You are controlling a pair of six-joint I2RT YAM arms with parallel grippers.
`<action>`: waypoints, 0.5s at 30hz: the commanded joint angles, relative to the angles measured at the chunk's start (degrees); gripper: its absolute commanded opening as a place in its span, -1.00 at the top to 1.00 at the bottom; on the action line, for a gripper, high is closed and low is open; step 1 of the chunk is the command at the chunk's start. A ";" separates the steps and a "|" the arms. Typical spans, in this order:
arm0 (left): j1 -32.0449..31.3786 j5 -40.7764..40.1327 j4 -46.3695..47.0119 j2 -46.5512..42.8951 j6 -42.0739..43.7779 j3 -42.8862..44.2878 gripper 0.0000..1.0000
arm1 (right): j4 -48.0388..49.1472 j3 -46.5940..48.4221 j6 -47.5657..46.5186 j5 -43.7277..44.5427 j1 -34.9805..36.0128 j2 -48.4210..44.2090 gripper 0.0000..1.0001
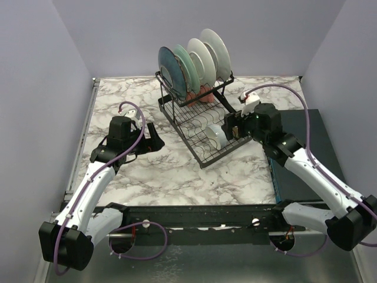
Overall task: Load the mixed dishes into the dish rack
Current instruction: Insert the bowl into the dish rack, then reset both arms
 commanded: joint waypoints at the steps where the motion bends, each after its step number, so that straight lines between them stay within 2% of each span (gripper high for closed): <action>1: -0.04 -0.78 -0.52 -0.24 1.41 1.60 -0.97 | -1.41 -2.10 3.64 4.69 -0.02 -5.43 -0.99; 15: 0.00 -3.13 0.53 -5.87 2.55 0.05 -0.98 | -2.88 -10.42 9.35 10.12 -0.02 -21.72 -0.99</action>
